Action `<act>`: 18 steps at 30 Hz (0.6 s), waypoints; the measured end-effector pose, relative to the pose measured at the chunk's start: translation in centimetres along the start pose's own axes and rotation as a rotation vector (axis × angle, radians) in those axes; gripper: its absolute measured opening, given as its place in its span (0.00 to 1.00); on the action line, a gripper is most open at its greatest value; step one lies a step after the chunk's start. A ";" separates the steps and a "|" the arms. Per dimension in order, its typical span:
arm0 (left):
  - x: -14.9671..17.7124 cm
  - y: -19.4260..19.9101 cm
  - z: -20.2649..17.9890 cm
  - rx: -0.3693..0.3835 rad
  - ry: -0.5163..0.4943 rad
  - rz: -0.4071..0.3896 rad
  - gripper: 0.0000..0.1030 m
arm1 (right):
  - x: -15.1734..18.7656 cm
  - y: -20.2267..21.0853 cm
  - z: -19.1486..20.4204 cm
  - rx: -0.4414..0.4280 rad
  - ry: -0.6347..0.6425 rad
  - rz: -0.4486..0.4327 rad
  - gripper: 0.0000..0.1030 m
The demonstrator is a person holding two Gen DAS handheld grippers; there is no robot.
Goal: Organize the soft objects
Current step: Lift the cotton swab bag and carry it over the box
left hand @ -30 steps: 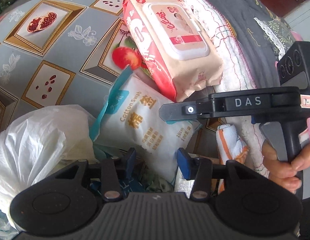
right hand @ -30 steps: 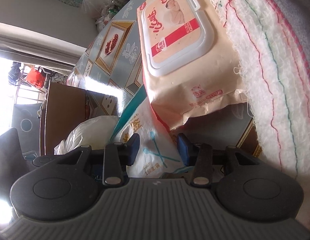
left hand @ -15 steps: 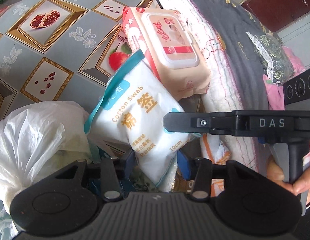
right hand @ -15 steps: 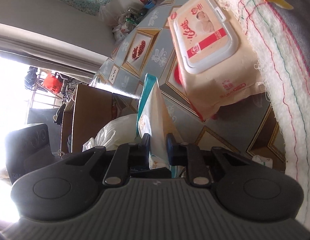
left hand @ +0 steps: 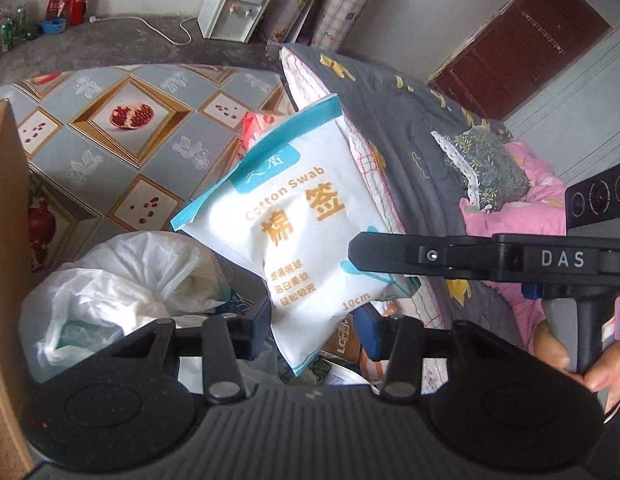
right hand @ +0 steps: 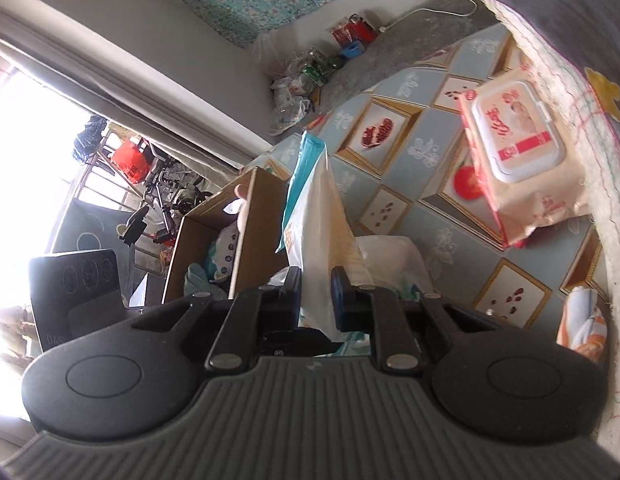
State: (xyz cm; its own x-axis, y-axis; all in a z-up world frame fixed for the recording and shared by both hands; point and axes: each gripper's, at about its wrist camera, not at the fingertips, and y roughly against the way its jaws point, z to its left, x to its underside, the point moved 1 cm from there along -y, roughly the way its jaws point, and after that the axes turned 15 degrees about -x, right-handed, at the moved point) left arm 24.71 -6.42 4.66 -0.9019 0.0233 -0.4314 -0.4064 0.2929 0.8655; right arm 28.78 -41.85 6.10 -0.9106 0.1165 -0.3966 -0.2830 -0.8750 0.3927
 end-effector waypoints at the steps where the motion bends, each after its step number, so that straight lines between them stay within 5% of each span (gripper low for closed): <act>1: 0.3 1.0 0.7 -0.003 0.006 -0.017 0.45 | 0.1 -0.5 1.0 -0.009 0.012 0.004 0.14; 10: 3.5 8.5 10.6 -0.106 0.125 -0.128 0.45 | 1.6 -9.9 10.0 -0.129 0.084 0.100 0.14; 18: 5.9 9.8 21.7 -0.271 0.250 -0.070 0.44 | 4.4 -23.5 13.0 -0.201 0.011 0.245 0.14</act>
State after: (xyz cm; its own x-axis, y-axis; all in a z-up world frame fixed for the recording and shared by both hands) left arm 18.60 17.30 5.11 -0.8648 -0.2315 -0.4456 -0.4625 0.0214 0.8864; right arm 27.56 -14.67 5.88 -0.9407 -0.1131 -0.3199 0.0104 -0.9520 0.3059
